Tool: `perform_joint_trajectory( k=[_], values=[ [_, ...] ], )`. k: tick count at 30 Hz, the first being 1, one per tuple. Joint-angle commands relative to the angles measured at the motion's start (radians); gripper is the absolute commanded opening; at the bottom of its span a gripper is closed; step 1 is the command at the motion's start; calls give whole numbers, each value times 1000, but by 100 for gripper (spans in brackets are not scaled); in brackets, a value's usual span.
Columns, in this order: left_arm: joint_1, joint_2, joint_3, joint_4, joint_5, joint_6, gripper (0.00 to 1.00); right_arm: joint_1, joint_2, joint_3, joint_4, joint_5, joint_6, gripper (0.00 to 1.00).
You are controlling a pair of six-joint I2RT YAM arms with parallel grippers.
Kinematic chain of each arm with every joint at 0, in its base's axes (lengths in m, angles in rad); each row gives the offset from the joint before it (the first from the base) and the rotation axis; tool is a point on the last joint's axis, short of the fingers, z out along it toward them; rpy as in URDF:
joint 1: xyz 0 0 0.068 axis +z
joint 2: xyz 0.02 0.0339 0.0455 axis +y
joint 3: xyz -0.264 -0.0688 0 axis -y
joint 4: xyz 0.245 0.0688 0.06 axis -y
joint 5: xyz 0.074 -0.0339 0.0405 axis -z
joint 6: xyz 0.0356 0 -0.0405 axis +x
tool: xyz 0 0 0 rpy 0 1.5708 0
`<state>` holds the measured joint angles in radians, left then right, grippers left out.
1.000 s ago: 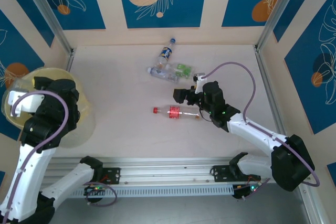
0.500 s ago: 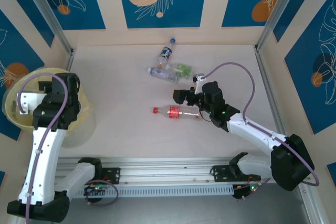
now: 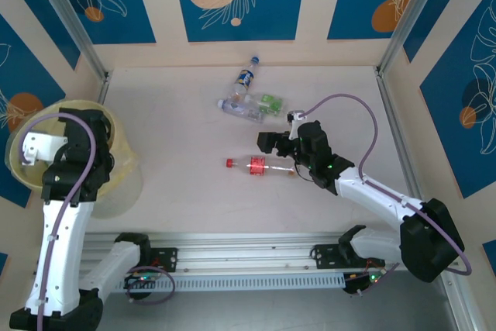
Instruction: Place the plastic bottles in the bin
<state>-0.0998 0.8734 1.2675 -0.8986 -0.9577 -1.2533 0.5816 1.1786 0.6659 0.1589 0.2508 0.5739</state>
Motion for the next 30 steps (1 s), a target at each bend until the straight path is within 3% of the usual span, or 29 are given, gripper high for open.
perform_joint_trajectory(
  k=[1, 8, 13, 18, 26, 30],
  values=[
    [9, 44, 63, 107, 113, 222, 100, -6, -37, -7, -81, 101, 178, 100],
    [-13, 145, 117, 206, 357, 470, 100, -29, -70, 15, -428, 196, 599, 100],
    [-46, 179, 114, 303, 591, 599, 100, -30, -64, -22, -431, 82, 835, 100],
    [-96, 249, 138, 375, 915, 670, 100, -28, 44, 31, -502, -27, 1074, 99],
    [-219, 395, 182, 388, 1163, 760, 100, -5, 172, 103, -587, 9, 1208, 100],
    [-265, 474, 212, 359, 1182, 779, 100, -6, 217, 127, -585, 66, 1239, 100]
  ],
)
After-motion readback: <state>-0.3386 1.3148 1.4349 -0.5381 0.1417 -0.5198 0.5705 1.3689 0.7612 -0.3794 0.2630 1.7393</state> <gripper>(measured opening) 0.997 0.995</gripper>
